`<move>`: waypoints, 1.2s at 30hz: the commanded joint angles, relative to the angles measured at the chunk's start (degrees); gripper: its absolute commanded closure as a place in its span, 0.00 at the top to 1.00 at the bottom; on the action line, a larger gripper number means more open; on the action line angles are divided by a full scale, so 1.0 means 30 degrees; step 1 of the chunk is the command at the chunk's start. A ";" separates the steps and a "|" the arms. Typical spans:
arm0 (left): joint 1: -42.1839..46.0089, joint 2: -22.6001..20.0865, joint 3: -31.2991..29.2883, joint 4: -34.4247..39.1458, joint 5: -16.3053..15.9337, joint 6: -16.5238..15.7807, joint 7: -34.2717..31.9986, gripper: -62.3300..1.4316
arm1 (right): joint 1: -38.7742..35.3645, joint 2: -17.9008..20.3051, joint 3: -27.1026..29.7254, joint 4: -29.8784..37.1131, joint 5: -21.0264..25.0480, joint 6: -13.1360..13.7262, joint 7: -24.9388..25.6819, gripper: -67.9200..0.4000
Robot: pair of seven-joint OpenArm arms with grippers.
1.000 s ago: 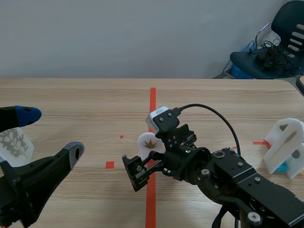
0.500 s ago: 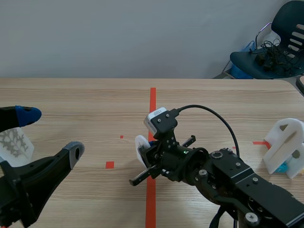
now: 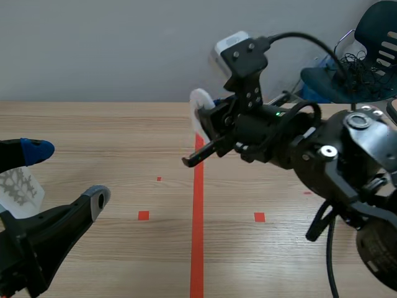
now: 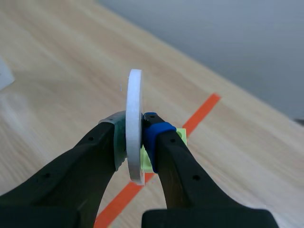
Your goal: Do the leaf sorting experiment
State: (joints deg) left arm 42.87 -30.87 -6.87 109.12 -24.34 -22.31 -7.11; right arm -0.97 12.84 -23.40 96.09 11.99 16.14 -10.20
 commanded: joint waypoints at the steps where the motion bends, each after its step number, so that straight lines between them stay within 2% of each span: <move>1: -0.0066 -0.0255 -0.0066 0.0233 -0.0182 -0.0044 -0.0313 1.00 | -0.1209 0.0335 0.0619 0.0335 0.0138 -0.0109 -0.0007 0.03; 9: -0.0066 -0.0364 -0.0066 0.0233 -0.0182 -0.0109 -0.0321 1.00 | -0.7133 0.0415 0.5268 0.3461 0.1603 -0.0102 -0.0036 0.03; 16: -0.0080 -0.0364 -0.0066 0.0233 -0.0182 -0.0117 -0.0342 1.00 | -1.0040 0.0423 0.8765 0.3177 0.1865 -0.0175 0.0306 0.03; 21: -0.0372 -0.0364 -0.0066 0.0219 -0.0182 -0.0350 -0.0335 1.00 | -0.9981 0.0415 1.0178 0.1698 0.1858 -0.1647 0.1734 0.03; 28: -0.0656 -0.0364 -0.0066 0.0219 -0.0182 -0.0466 -0.0328 1.00 | -0.7992 0.0401 1.0695 -0.2361 0.1865 -0.1654 0.2878 0.03; 33: -0.0656 -0.0364 -0.0066 0.0219 -0.0182 -0.0466 -0.0321 1.00 | -0.6601 0.0379 1.0710 -0.5901 0.1858 -0.1668 0.4867 0.03; 36: -0.0656 -0.0364 -0.0066 0.0219 -0.0182 -0.0466 -0.0321 1.00 | -0.6127 0.0379 1.0710 -0.7162 0.1851 -0.1676 0.5741 0.03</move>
State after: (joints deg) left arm 40.95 -31.90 -6.90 109.12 -24.34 -23.64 -7.27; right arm -19.99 13.67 8.82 72.60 17.19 11.16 6.63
